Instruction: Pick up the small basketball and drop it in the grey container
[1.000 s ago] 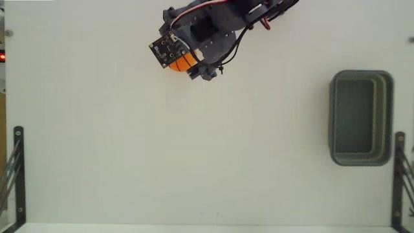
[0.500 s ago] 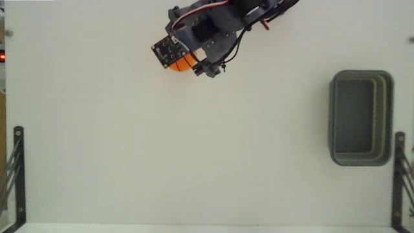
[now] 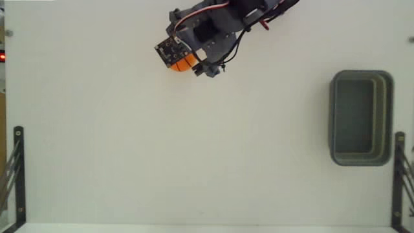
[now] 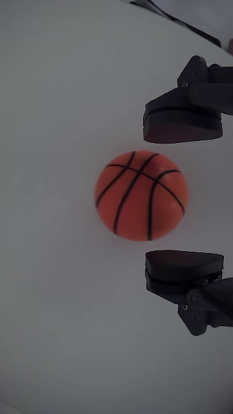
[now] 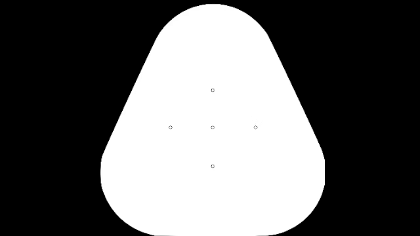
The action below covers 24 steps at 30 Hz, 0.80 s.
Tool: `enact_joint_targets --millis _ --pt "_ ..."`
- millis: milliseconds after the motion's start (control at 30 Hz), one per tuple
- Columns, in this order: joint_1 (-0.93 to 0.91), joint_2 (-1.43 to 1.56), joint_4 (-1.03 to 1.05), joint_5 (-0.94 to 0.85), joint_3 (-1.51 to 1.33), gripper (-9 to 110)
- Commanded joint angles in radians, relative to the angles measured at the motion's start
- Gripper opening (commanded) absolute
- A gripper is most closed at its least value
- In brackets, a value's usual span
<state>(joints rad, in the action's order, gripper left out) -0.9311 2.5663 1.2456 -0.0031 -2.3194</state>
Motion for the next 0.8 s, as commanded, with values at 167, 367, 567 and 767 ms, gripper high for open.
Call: enact_joint_targets --millis 167,367,567,767 --pt "-0.023 0.062 -0.051 0.003 -0.064 110" --pt "-0.023 0.075 -0.079 0.003 -0.105 110" --pt "-0.023 0.086 -0.106 0.003 -0.143 110" --pt "-0.023 0.097 -0.134 0.003 -0.181 110"
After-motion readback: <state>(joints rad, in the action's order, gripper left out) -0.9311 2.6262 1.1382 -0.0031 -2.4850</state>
